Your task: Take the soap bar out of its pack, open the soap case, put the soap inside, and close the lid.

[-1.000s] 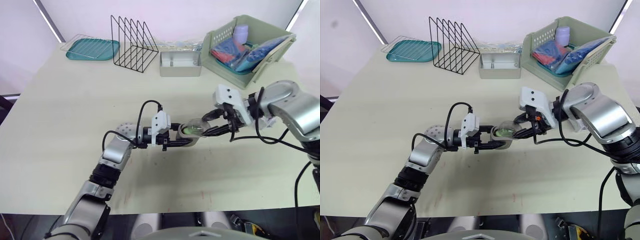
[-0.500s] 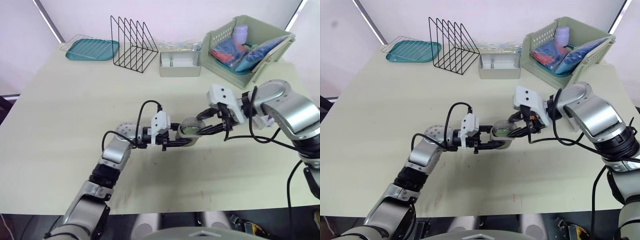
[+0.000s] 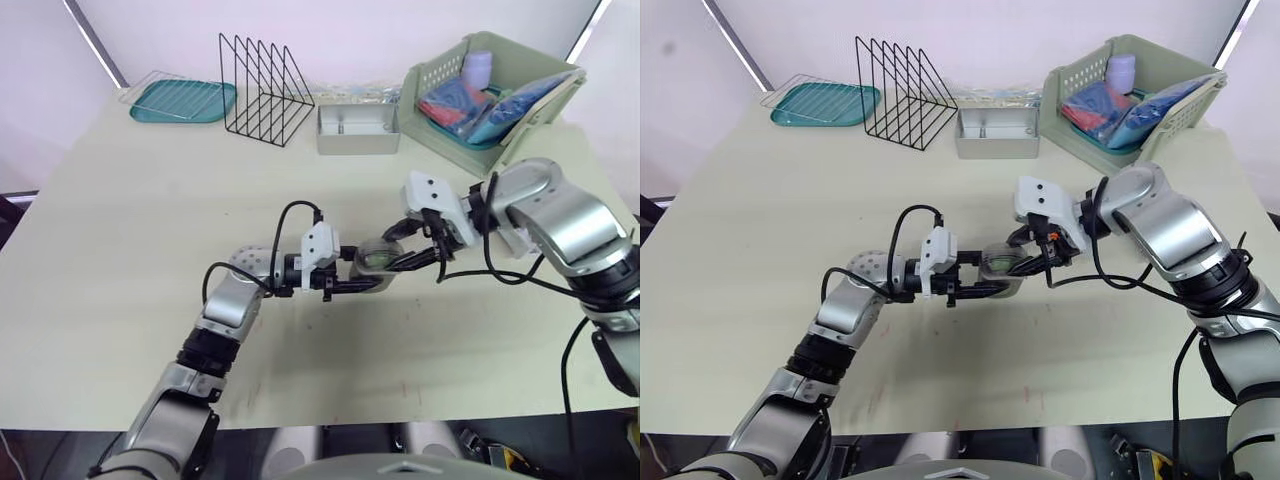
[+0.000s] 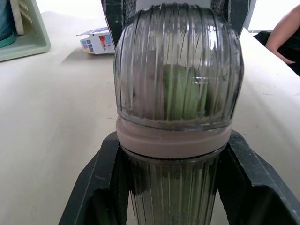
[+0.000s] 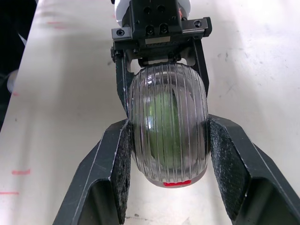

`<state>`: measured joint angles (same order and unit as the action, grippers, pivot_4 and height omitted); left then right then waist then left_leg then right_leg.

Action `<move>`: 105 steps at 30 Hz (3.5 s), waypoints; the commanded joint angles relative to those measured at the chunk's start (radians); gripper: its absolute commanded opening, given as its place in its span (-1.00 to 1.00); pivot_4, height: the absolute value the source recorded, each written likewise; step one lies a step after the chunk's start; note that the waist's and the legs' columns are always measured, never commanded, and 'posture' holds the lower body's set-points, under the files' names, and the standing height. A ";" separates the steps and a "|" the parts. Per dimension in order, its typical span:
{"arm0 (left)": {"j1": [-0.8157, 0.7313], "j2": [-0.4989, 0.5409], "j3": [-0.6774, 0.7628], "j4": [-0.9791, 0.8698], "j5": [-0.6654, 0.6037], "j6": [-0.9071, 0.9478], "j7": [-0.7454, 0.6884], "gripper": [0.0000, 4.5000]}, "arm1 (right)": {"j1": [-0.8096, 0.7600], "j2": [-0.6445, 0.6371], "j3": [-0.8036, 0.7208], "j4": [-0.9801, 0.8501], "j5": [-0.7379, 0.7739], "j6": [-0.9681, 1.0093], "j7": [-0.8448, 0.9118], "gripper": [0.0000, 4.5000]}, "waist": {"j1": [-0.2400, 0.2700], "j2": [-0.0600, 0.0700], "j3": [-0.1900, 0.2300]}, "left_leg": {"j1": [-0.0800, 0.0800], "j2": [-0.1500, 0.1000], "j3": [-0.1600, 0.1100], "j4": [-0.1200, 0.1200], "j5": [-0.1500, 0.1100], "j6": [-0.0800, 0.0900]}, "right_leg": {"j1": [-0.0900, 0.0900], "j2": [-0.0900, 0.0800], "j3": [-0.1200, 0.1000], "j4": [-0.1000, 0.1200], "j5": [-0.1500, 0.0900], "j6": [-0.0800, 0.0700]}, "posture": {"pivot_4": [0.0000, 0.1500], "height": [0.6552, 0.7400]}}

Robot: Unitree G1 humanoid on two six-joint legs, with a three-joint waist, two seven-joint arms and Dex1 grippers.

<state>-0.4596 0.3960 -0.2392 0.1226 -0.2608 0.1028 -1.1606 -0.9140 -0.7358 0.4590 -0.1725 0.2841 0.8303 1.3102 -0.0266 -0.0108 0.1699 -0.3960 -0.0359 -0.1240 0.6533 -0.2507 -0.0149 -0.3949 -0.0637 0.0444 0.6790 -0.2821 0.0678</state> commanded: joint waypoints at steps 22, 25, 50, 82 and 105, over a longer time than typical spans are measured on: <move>0.012 -0.018 -0.004 -0.062 0.029 -0.104 0.013 -0.16 | -0.041 0.045 0.197 0.173 -0.144 0.067 0.014 -0.18 | -0.017 0.000 -0.018 | 0.017 0.000 -0.006 -0.005 0.000 0.000 | 0.017 0.001 -0.001 -0.004 0.000 0.000 | 1.00 1.00; 0.015 -0.018 -0.004 -0.061 0.028 -0.098 0.017 -0.16 | -0.043 0.054 0.199 0.175 -0.146 0.062 0.015 -0.18 | -0.017 0.000 -0.018 | 0.018 0.000 -0.006 -0.006 0.000 0.000 | 0.017 0.001 -0.001 -0.004 0.000 0.000 | 1.00 1.00; 0.019 -0.085 0.058 0.025 -0.035 -0.210 -0.011 -0.16 | -0.129 -0.001 0.082 -0.018 -0.087 0.145 0.040 -0.18 | -0.011 0.002 -0.013 | -0.004 -0.001 -0.009 -0.002 0.002 -0.003 | -0.003 -0.002 -0.002 -0.002 0.000 0.000 | 1.00 1.00; 0.091 -0.115 0.041 0.000 -0.029 -0.254 0.006 -0.16 | -0.132 0.021 0.140 0.015 -0.124 0.091 0.028 -0.18 | -0.015 0.002 -0.013 | -0.002 -0.004 -0.009 -0.003 0.000 0.000 | -0.002 -0.002 -0.002 -0.001 0.000 0.000 | 1.00 1.00; 0.102 -0.090 0.040 -0.007 -0.023 -0.249 0.019 -0.16 | -0.146 -0.010 0.119 -0.025 -0.056 0.141 0.070 -0.18 | -0.011 0.002 -0.013 | -0.003 -0.004 -0.009 -0.003 0.000 0.000 | -0.002 -0.003 -0.002 -0.001 0.000 0.000 | 1.00 1.00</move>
<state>-0.3485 0.3082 -0.2065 0.1739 -0.2587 -0.1183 -1.1378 -1.0703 -0.7306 0.5730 -0.1796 0.2288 0.9620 1.3809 -0.0379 -0.0088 0.1568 -0.3988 -0.0400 -0.1328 0.6505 -0.2508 -0.0149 -0.3973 -0.0662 0.0422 0.6776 -0.2821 0.0675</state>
